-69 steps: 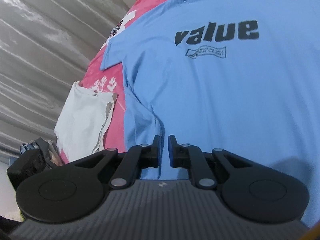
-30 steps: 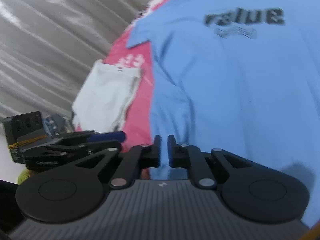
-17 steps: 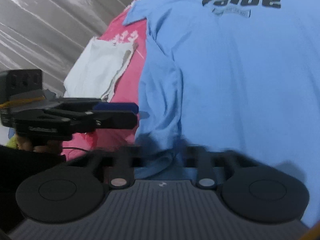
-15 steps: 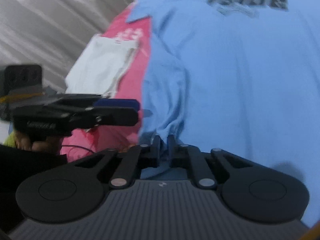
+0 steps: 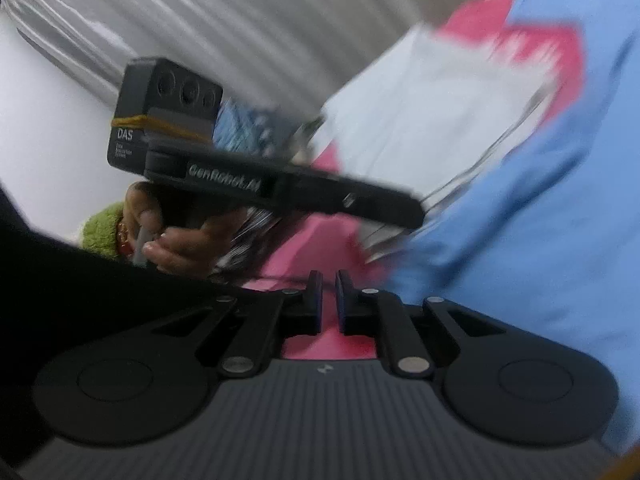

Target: Fold clothes

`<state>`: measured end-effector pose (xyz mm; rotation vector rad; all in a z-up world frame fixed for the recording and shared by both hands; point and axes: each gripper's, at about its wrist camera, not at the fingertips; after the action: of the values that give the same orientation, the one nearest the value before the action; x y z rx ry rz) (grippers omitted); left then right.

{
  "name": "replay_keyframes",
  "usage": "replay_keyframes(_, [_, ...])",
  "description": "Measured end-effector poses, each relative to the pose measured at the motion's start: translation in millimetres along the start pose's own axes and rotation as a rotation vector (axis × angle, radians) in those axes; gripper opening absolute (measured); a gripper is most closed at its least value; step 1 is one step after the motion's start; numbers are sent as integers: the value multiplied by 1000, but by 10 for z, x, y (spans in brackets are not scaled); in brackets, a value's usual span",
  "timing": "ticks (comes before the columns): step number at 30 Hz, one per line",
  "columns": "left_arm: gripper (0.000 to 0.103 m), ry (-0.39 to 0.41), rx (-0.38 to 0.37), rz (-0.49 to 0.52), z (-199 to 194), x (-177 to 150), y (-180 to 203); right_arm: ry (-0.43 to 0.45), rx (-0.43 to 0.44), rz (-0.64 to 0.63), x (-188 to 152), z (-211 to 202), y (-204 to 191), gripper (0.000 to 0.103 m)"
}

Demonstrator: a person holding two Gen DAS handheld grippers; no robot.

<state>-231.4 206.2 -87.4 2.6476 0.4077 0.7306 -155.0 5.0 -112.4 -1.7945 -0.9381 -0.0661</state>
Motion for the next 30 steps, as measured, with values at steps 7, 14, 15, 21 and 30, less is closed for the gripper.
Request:
replay_keyframes(7, [40, -11, 30, 181, 151, -20, 220, -20, -8, 77, -138, -7, 76, 28])
replay_keyframes(14, [37, -89, 160, 441, 660, -167, 634, 219, -191, 246, -230, -858, 366, 34])
replay_keyframes(15, [31, -94, 181, 443, 692, -188, 636, 259, -207, 275, -247, -970, 406, 34])
replay_keyframes(21, [11, -65, 142, 243, 549, -141, 337, 399, -240, 354, -269, -1355, 577, 35])
replay_keyframes(30, [3, 59, 121, -32, 154, -126, 46, 406, -255, 374, -271, -1296, 673, 35])
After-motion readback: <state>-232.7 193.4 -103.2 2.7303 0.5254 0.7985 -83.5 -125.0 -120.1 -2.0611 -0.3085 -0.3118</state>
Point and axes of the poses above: each gripper's, at about its wrist camera, not at the fingertips, and z roughly the way its jaws point, y to its right, x to its top, and after that the axes turned 3 degrees about z, right-handed
